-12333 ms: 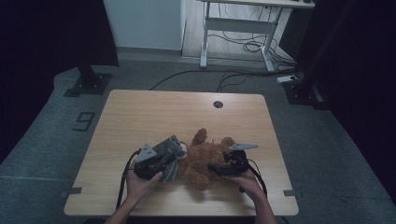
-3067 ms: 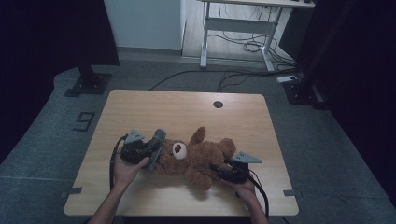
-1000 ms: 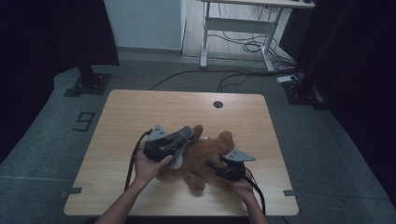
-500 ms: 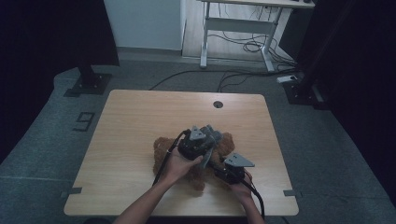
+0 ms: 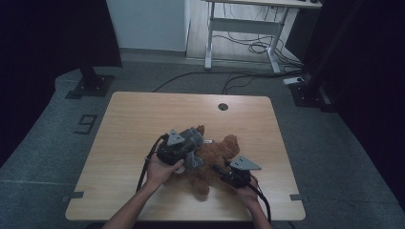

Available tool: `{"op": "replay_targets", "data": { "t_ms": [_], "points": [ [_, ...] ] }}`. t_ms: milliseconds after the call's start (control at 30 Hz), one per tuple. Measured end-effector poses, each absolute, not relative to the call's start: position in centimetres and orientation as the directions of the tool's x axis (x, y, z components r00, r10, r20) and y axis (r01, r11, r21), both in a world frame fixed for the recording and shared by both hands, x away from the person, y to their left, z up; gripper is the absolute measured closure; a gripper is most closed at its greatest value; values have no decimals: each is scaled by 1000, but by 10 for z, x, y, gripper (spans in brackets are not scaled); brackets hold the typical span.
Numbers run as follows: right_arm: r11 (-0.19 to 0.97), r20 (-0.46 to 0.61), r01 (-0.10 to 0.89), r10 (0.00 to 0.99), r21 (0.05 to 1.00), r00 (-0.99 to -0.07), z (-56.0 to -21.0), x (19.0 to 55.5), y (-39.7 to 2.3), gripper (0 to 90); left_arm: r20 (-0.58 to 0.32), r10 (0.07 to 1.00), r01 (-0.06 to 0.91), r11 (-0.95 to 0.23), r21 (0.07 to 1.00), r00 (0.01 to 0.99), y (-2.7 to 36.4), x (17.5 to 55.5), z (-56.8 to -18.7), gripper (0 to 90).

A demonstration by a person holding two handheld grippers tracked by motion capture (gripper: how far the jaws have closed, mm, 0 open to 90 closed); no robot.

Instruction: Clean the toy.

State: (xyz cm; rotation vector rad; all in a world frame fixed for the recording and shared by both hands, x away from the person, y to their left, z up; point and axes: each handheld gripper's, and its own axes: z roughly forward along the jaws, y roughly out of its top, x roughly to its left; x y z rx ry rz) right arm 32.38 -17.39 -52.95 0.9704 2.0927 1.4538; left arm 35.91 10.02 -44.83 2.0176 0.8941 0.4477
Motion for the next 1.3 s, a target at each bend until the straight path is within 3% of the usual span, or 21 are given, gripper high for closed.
{"op": "replay_targets", "data": {
  "t_ms": [400, 567, 667, 833, 1000, 1300],
  "points": [
    [199, 72, 320, 740, 927, -669, -530, 325, -175, 611, -46, 826, 497, -294, 816, 562, 170, 363, -460, 773],
    [194, 78, 322, 739, 927, -669, -531, 326, -175, 611, -38, 846, 524, -293, 799, 532, 181, 362, -467, 774],
    [184, 91, 330, 739, 926, -668, -531, 326, -177, 611, -10, 830, 479, -311, 821, 557, 166, 356, -453, 774],
    [181, 92, 330, 741, 927, -665, -531, 326, -177, 610, -36, 771, 428, -313, 848, 636, 131, 356, -429, 774],
    [181, 93, 329, 739, 927, -667, -532, 326, -177, 610, -7, 692, 368, -376, 850, 722, 72, 355, -415, 773],
    [182, 87, 326, 743, 928, -664, -532, 323, -177, 611, 23, 640, 373, -476, 796, 768, -3, 372, -432, 770]
  ]
}}
